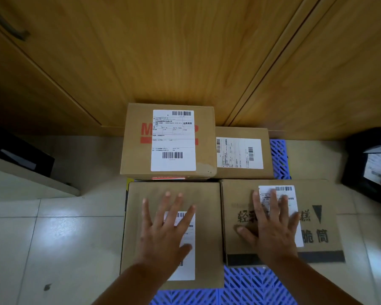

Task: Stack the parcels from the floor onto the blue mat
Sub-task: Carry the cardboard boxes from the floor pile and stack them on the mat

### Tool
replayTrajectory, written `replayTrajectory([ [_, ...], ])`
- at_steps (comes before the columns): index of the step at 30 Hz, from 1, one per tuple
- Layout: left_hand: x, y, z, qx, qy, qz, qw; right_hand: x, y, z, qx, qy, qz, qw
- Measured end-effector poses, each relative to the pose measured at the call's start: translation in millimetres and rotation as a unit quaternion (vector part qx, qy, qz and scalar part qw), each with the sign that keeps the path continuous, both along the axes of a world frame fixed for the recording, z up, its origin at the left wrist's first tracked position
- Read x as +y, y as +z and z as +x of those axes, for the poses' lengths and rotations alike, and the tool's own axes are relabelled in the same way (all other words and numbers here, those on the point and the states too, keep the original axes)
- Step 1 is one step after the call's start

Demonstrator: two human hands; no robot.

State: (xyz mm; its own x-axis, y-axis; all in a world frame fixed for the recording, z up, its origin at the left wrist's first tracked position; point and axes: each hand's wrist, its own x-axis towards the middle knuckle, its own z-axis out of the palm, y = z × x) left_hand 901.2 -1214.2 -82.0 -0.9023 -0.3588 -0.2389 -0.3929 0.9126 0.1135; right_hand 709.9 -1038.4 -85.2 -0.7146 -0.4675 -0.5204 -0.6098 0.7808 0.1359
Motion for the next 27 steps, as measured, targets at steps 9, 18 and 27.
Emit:
replayTrajectory([
  [9, 4.4, -19.5, 11.7, -0.105, 0.112, 0.053, 0.987, -0.6, -6.0, 4.6, -0.015, -0.005, 0.008, 1.0],
  [18, 4.3, -23.0, 10.8, -0.116, 0.114, 0.038, 0.986, -0.5, -6.0, 3.1, -0.03, -0.012, 0.011, 0.999],
  [27, 5.7, 2.7, 5.3, -0.152, 0.119, 0.085, 0.977, 1.5, 7.5, -3.4, -0.045, 0.011, 0.005, 0.999],
])
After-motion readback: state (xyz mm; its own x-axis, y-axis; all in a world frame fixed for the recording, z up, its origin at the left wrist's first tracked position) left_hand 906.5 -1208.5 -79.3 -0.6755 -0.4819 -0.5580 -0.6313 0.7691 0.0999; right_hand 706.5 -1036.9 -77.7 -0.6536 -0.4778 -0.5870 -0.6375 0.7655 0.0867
